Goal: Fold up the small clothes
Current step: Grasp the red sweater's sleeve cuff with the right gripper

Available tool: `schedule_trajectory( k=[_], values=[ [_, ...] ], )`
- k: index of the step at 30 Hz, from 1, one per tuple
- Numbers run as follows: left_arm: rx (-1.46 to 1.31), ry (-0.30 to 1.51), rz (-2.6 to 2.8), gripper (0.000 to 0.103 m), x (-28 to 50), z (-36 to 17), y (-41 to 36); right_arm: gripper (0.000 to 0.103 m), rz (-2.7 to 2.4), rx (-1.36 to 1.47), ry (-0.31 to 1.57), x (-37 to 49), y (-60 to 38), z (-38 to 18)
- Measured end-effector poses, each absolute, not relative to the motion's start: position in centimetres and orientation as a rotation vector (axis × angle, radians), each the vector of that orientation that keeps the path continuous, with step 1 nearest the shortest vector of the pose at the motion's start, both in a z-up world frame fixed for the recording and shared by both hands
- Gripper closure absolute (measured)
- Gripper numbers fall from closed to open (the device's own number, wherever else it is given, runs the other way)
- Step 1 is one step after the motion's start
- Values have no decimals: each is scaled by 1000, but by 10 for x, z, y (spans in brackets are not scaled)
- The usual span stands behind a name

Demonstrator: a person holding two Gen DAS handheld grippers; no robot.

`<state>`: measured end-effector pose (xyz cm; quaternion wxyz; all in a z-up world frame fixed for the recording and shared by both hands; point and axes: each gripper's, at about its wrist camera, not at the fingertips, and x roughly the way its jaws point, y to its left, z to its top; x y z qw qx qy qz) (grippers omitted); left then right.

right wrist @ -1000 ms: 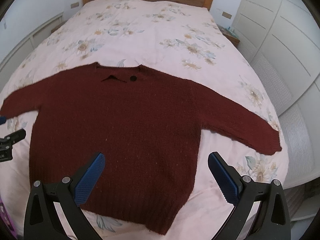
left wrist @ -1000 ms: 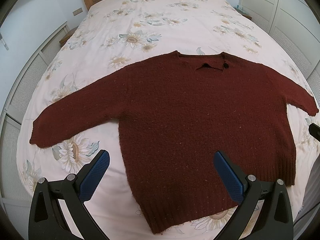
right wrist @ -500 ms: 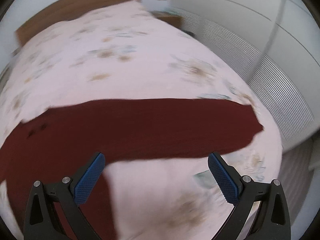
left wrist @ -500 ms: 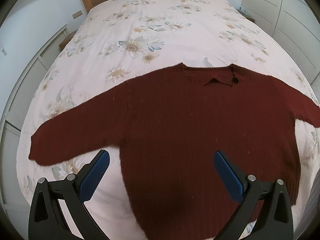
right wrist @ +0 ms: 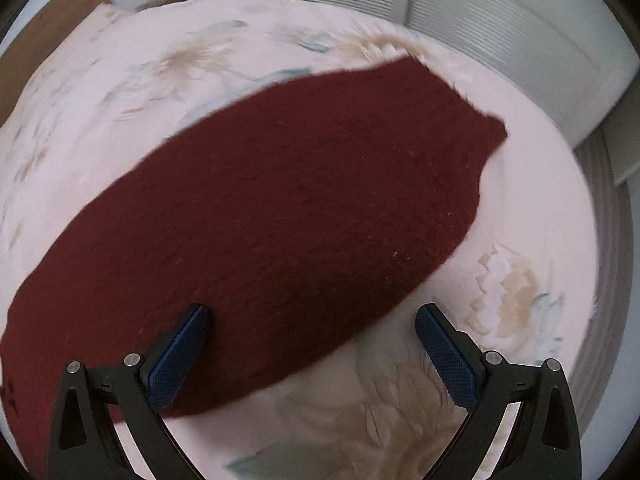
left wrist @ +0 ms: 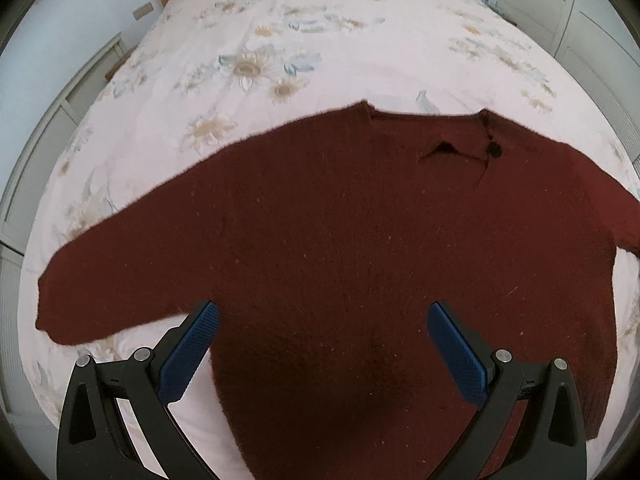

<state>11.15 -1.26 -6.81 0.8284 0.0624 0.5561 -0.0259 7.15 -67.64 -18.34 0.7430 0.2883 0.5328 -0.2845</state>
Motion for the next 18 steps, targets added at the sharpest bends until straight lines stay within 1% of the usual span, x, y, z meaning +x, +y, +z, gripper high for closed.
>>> schedule_trajectory(
  k=[3, 4, 5, 6, 7, 9, 10, 11, 14, 18],
  values=[
    [120, 1218, -55, 1, 115, -80, -8, 2, -626, 662, 1130, 72, -684, -183],
    [122, 1223, -52, 1, 114, -83, -7, 4, -628, 666, 1127, 73, -686, -183],
    [127, 1230, -49, 1, 114, -86, -6, 10, -630, 674, 1128, 75, -689, -182],
    [133, 1234, -46, 1, 114, -88, -6, 24, -629, 682, 1124, 76, -691, -181],
    [139, 1238, -43, 1, 113, -91, -5, 34, -629, 683, 1117, 77, -692, -179],
    [141, 1247, -41, 1, 113, -95, -2, 71, -608, 679, 1109, 79, -694, -172],
    [138, 1249, -41, 1, 112, -95, -1, 81, -584, 681, 1110, 85, -696, -169],
    [134, 1250, -41, 1, 111, -96, 0, 86, -566, 681, 1108, 86, -696, -166],
    [142, 1249, -11, 1, 111, -96, 5, 88, -547, 609, 1101, 92, -685, -145],
    [151, 1235, -2, 1, 107, -92, 9, 88, -477, 526, 1050, 92, -657, -104]
  ],
)
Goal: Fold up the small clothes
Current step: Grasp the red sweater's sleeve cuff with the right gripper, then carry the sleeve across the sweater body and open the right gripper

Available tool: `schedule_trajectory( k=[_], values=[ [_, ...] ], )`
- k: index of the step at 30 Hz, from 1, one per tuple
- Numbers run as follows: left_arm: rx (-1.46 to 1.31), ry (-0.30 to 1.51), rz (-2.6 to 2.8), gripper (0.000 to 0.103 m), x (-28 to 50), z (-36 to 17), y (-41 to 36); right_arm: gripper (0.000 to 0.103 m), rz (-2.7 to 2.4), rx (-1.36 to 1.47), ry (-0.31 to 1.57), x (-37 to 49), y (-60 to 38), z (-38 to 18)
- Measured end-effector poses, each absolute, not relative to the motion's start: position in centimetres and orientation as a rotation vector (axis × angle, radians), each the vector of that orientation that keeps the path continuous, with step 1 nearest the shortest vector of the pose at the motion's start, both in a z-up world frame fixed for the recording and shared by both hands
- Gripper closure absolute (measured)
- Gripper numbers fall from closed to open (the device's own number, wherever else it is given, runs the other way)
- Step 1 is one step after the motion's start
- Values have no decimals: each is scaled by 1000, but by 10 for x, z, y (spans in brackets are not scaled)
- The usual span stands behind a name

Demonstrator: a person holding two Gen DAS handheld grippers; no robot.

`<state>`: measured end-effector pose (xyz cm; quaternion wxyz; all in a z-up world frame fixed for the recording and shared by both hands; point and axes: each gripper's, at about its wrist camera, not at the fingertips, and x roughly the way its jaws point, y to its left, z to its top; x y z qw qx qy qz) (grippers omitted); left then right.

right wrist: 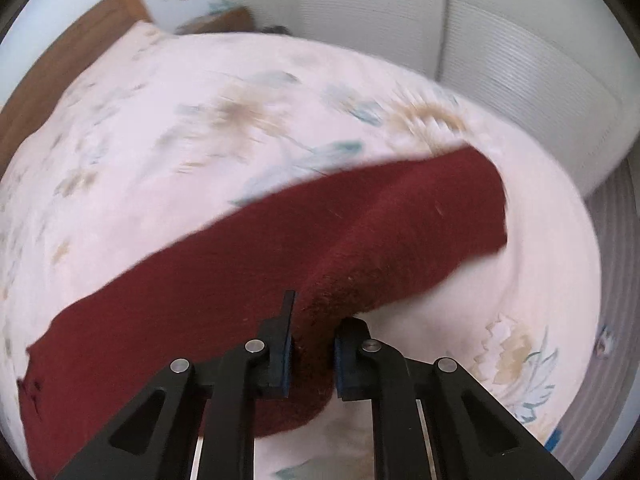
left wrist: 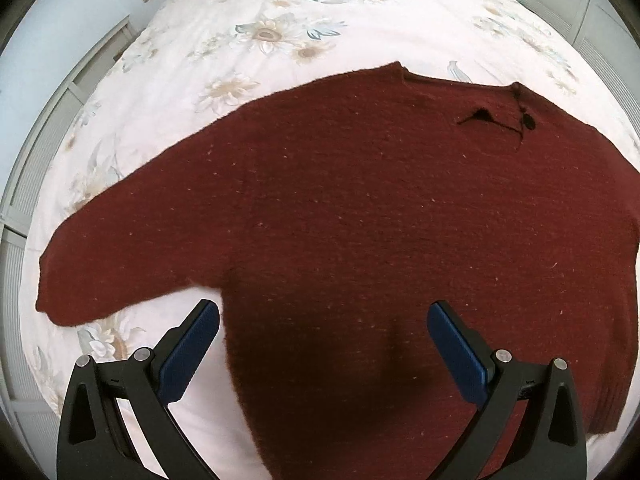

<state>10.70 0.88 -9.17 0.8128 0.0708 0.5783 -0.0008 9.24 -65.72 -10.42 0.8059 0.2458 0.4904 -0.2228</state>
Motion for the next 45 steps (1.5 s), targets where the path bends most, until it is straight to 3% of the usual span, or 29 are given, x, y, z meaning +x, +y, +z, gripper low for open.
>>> schedule_trajectory(
  k=[11, 22, 27, 38, 43, 45],
  values=[
    [112, 1197, -31, 1, 102, -83, 20, 89, -175, 363, 902, 136, -519, 17],
    [104, 1165, -55, 1, 99, -76, 36, 89, 123, 238, 880, 188, -342, 67],
    [114, 1140, -52, 1, 99, -74, 49, 89, 220, 188, 932, 200, -265, 44],
    [91, 1163, -35, 1, 99, -91, 71, 88, 287, 134, 1224, 189, -185, -106],
    [75, 1177, -43, 1, 99, -95, 76, 81, 296, 98, 1271, 177, -180, -133],
    [70, 1180, -35, 1, 100, -96, 76, 65, 293, 85, 1281, 176, -182, -135]
  ],
)
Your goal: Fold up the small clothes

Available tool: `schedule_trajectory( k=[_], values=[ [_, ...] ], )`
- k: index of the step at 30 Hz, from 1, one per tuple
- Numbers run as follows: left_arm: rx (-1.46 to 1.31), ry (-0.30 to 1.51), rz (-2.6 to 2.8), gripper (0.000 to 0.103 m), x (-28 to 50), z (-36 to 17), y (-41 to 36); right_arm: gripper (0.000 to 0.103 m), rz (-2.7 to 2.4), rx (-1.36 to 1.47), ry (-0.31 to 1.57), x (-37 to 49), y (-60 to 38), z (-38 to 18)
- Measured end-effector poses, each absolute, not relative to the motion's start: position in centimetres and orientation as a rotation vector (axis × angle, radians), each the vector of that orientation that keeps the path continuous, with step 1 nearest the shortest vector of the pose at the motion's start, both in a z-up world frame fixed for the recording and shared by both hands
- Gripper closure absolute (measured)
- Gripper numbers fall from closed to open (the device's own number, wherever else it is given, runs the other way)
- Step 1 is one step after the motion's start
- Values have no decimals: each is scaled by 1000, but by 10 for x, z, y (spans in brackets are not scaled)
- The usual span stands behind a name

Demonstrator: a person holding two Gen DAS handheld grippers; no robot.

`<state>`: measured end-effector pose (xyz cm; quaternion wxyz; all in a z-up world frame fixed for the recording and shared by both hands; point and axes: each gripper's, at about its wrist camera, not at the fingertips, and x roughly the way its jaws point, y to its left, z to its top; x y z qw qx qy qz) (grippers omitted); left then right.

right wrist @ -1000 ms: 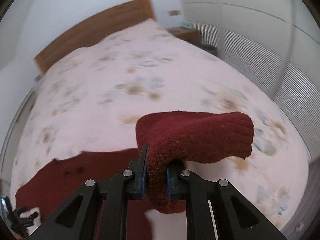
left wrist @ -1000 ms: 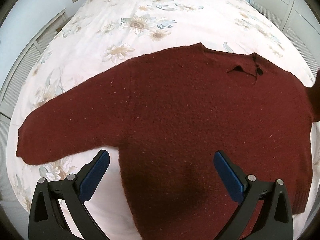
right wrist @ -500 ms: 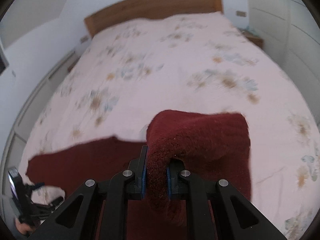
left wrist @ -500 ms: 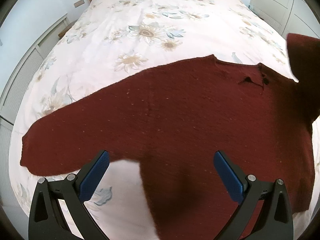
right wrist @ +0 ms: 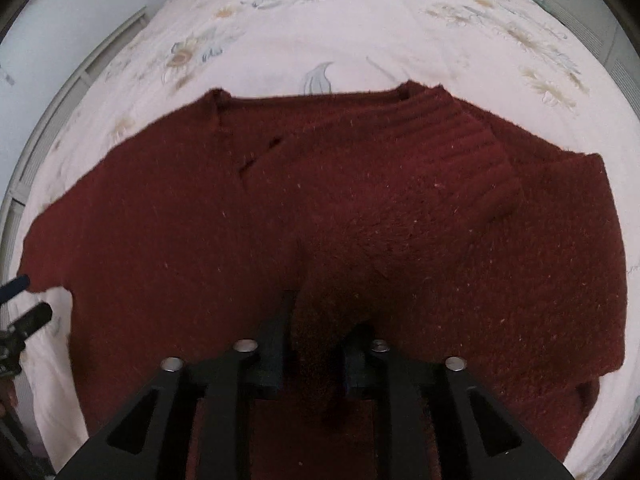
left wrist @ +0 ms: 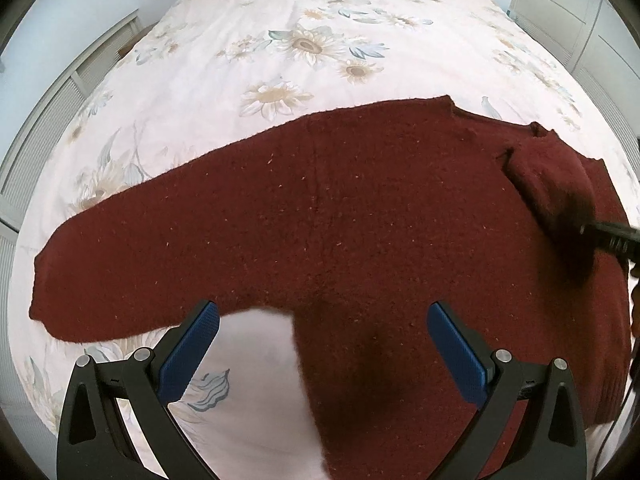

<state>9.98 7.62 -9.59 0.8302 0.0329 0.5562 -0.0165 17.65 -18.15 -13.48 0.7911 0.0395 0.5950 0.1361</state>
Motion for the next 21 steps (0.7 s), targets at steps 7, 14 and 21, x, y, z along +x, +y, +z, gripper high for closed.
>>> schedule_trajectory(
  k=[7, 14, 21],
  values=[
    [88, 1192, -35, 1, 104, -96, 69, 23, 259, 43, 1246, 170, -207, -113],
    [119, 1182, -54, 1, 110, -89, 52, 18, 183, 37, 1192, 139, -274, -94],
    [163, 1177, -131, 1, 124, -86, 9, 17, 8, 141, 1207, 113, -358, -107]
  ],
)
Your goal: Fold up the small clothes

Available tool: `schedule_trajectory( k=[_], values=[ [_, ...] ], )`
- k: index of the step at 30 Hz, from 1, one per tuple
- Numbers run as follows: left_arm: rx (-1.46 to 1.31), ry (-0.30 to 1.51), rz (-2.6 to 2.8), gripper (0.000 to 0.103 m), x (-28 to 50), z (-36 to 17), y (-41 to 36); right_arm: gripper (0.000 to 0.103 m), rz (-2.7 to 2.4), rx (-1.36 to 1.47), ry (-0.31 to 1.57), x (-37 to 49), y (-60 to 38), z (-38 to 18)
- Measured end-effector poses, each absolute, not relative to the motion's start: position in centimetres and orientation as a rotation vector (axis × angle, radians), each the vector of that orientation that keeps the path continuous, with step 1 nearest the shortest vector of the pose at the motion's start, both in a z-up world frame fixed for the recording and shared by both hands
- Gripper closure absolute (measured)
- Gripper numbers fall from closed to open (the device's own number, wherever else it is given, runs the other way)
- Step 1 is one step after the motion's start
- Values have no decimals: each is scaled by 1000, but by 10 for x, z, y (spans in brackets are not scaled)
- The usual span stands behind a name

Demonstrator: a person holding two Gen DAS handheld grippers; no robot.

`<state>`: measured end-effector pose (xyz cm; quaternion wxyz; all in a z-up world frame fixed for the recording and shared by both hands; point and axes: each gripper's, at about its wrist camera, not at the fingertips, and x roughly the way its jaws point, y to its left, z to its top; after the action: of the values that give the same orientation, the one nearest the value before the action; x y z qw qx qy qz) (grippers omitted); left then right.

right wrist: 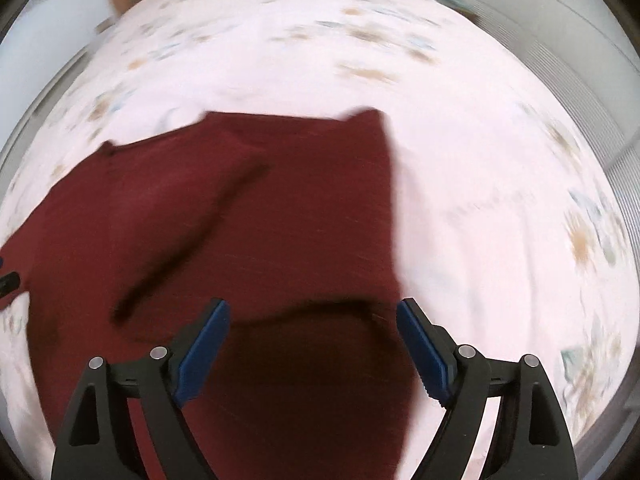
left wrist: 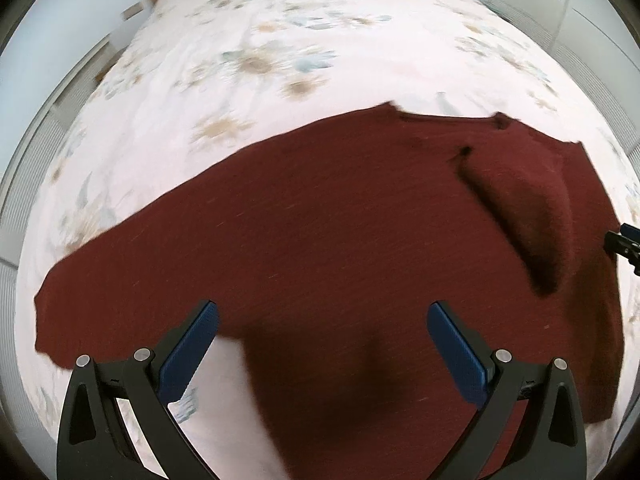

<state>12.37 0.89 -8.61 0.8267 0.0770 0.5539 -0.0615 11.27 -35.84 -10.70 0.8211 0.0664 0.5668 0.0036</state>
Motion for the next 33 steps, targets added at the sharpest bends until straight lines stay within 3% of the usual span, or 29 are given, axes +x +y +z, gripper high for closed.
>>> schedule_trajectory(
  k=[11, 21, 23, 25, 29, 32, 33],
  values=[
    [384, 1106, -333, 1, 166, -85, -149, 17, -62, 243, 1220, 95, -403, -128],
    [568, 1158, -411, 1, 192, -134, -245, 17, -61, 239, 1236, 115, -398, -153],
    [598, 1177, -409, 6, 199, -146, -259, 17, -59, 236, 1239, 119, -396, -157],
    [620, 1211, -411, 23, 205, -157, -268, 17, -56, 229, 1241, 121, -396, -159],
    [630, 1260, -378, 37, 216, -172, -276, 17, -50, 198, 1237, 127, -395, -159],
    [626, 1238, -359, 70, 220, -168, -272, 17, -36, 170, 1234, 135, -393, -159],
    [628, 1225, -350, 86, 220, -164, -267, 17, -30, 159, 1230, 139, -392, -159]
  ],
)
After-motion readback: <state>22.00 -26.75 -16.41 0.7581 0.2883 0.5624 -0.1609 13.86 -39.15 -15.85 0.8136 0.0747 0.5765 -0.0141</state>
